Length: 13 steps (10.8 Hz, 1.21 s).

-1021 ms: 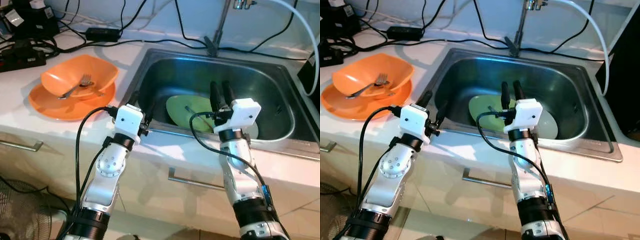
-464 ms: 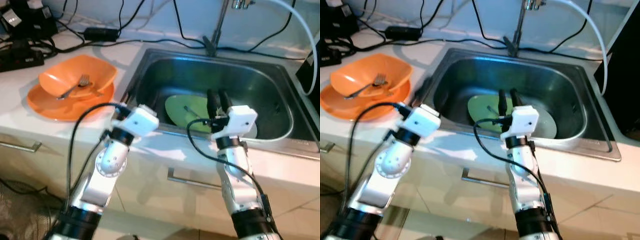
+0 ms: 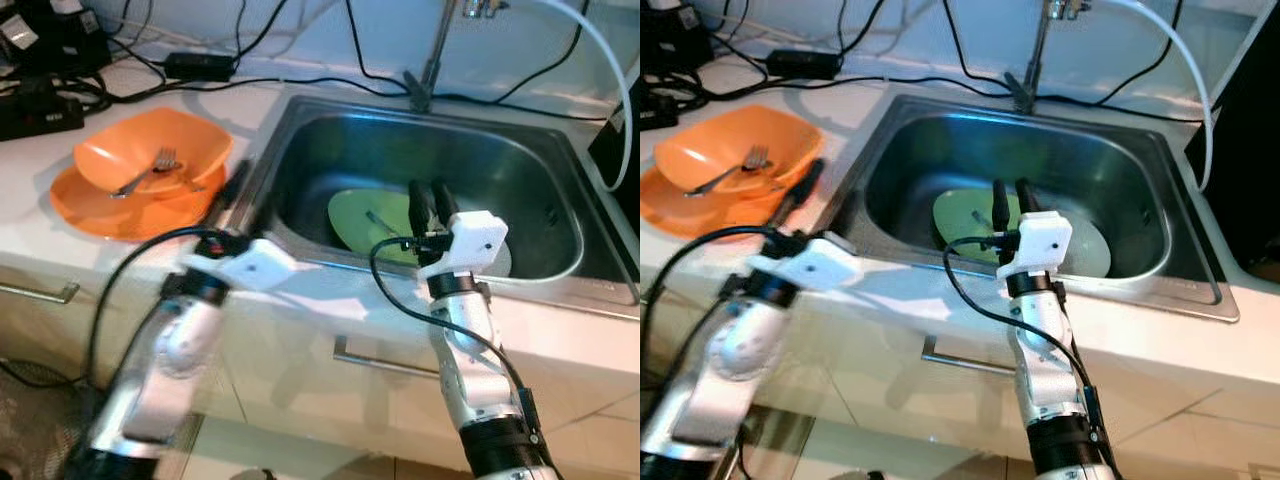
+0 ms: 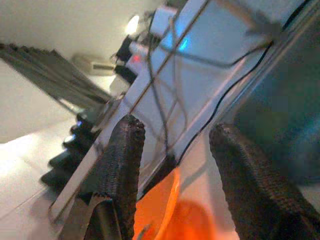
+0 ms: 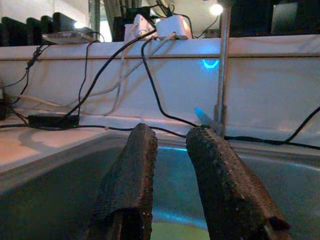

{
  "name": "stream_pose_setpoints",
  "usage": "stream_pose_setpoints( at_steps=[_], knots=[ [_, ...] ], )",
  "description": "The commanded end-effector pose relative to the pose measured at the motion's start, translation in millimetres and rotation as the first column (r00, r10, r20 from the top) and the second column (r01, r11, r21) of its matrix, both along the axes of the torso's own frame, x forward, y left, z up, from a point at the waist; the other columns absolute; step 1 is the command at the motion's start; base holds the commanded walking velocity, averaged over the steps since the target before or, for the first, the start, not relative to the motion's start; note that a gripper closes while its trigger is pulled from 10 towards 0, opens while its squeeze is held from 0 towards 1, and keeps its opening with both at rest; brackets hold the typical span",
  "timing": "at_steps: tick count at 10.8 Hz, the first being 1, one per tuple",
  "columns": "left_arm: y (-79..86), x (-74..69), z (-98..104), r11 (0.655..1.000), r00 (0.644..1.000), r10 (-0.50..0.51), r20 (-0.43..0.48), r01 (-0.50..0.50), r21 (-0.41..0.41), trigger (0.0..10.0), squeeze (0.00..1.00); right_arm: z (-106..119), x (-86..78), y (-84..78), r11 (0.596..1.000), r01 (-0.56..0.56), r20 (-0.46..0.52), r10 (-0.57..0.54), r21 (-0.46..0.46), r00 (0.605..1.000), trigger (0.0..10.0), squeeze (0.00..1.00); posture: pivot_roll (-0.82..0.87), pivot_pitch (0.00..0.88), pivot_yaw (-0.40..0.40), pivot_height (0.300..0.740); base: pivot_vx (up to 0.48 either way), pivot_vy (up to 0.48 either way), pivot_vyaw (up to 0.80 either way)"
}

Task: Kitchen organization

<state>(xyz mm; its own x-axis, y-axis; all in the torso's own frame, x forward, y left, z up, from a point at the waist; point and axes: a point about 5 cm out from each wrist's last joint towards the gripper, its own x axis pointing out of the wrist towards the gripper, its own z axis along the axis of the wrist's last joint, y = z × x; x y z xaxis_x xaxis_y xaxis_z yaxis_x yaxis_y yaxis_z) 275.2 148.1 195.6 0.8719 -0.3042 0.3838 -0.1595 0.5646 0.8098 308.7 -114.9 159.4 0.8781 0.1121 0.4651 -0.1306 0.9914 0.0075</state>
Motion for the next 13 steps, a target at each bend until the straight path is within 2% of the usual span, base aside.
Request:
stream_pose_setpoints(
  at_steps=[1,2,5,9,13],
  knots=[
    [7.2,0.5,-0.2,0.999,0.999,0.04,-0.002,-0.04,0.022,10.0,0.0,-2.8,1.0,0.4,1.0,-0.003,-0.023,0.003,0.001,1.0,10.0,0.0,0.19,0.099,-0.043,0.74,0.0,0.0,0.0],
    [17.3,2.7,-2.0,0.994,0.995,0.094,-0.019,-0.093,0.048,10.0,0.0,-2.1,1.5,0.2,1.0,-0.002,-0.024,0.002,0.0,1.0,10.0,0.0,0.19,0.099,-0.043,0.74,0.0,0.0,0.0],
    [31.5,2.3,-5.0,0.981,0.983,0.179,-0.04,-0.175,0.079,10.0,0.0,-2.8,1.8,0.5,1.0,-0.002,-0.03,0.003,0.002,1.0,10.0,0.0,0.19,0.091,-0.046,0.74,0.0,0.0,0.0],
    [34.2,-7.8,-13.8,0.976,0.977,0.209,-0.046,-0.205,0.079,10.0,0.0,-3.7,2.6,-0.3,1.0,0.001,-0.037,-0.001,0.005,0.999,10.0,0.0,0.2,0.092,-0.052,0.74,0.0,0.0,0.0],
    [31.7,9.6,-8.2,0.975,0.977,0.211,-0.036,-0.208,0.078,10.0,0.0,-2.9,3.6,-0.8,1.0,0.005,-0.036,-0.004,0.007,0.999,10.0,0.0,0.18,0.083,-0.048,0.74,0.0,0.0,0.0]
  ],
)
